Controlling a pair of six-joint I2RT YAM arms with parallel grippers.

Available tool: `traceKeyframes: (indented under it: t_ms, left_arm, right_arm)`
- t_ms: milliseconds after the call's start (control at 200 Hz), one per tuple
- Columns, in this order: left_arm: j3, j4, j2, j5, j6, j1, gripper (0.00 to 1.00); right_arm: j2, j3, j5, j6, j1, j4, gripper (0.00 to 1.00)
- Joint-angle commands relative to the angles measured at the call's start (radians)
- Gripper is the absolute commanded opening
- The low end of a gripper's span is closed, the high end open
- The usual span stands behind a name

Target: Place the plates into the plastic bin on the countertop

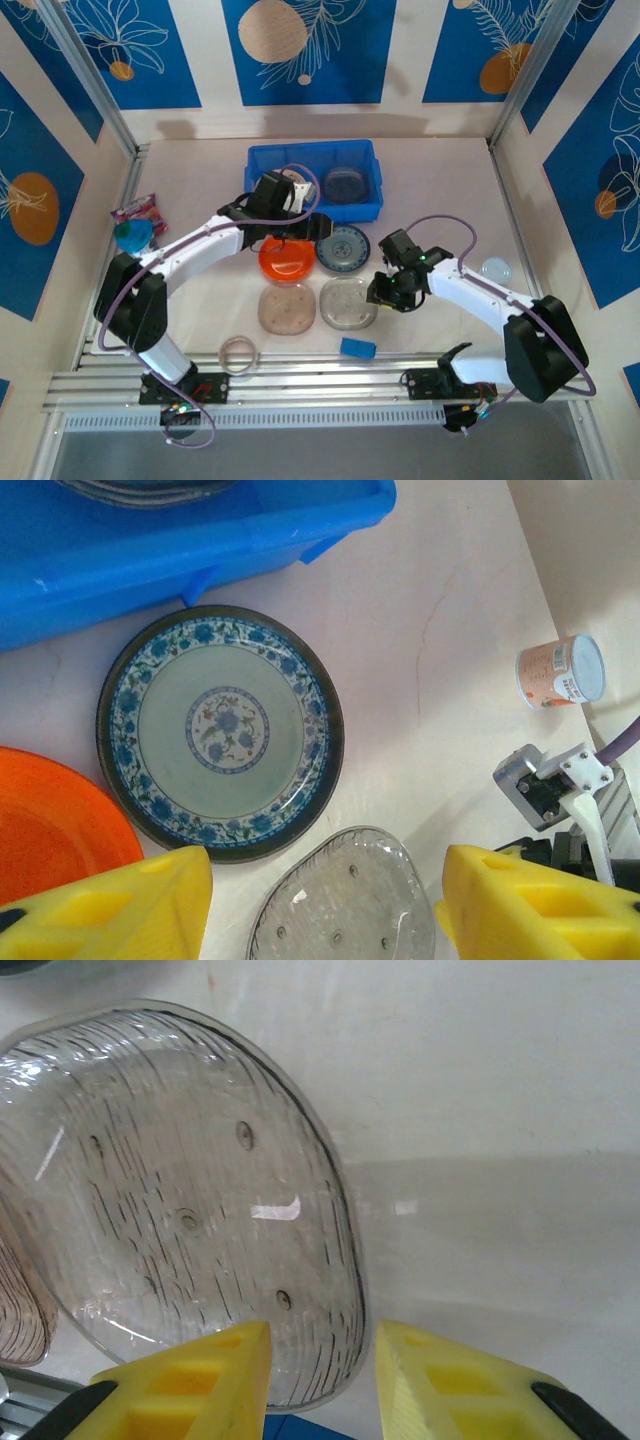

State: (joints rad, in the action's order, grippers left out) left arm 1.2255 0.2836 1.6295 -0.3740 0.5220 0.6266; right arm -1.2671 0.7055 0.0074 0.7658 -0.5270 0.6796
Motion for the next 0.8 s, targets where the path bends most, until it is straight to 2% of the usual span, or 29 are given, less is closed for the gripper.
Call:
traceKeyframes:
  t_ms: [0,305,795]
  left_arm:
    - [-0.038,-0.063,-0.025,-0.035,0.028,0.014,0.63]
    - [-0.067,-0.073,-0.03,-0.024,0.056,0.03,0.63]
    - [-0.109,-0.065,-0.001,-0.019,0.069,0.076,0.63]
  right_arm:
    - [0.021,-0.01,-0.013,0.036,0.012,0.006,0.33]
    - [-0.034,-0.014,-0.029,0.024,0.053,-0.024,0.28]
    - [-0.108,-0.004,-0.064,-0.022,0.059,-0.06,0.29]
